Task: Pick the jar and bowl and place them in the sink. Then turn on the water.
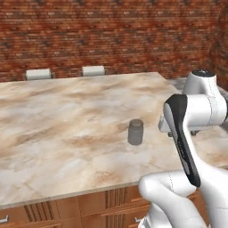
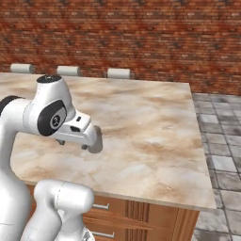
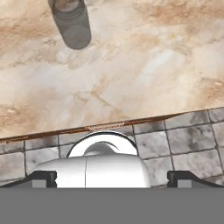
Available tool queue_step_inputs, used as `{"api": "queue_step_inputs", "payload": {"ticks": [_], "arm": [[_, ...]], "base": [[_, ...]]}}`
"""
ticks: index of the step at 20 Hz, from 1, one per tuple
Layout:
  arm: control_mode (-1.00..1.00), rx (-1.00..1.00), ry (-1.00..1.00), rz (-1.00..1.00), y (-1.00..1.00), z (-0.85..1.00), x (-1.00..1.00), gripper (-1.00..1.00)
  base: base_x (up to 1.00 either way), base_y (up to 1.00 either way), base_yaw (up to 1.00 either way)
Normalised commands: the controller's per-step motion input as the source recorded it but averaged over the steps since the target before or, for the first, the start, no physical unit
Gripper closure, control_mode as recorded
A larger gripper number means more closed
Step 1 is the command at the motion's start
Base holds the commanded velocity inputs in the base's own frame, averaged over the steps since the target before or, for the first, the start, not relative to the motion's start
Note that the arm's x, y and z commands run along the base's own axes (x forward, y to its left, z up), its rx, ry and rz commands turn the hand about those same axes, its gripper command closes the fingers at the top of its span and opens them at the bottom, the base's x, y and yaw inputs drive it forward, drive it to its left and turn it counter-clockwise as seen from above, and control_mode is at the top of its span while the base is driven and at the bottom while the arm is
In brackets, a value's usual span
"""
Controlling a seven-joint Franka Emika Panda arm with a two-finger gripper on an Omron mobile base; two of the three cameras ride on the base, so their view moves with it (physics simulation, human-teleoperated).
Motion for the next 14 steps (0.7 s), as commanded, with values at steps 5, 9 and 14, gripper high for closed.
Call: {"api": "queue_step_inputs", "payload": {"ticks": [5, 9, 14], "arm": [[-1.0, 0.05, 0.0, 0.0, 0.01, 0.0, 0.37, -1.0], [-1.0, 0.0, 0.0, 0.0, 0.04, 0.0, 0.43, -1.0], [-1.0, 0.0, 0.0, 0.0, 0.0, 0.0, 0.42, -1.0]], "base": [[0.0, 0.0, 0.0], [0.0, 0.0, 0.0], [0.0, 0.0, 0.0]]}}
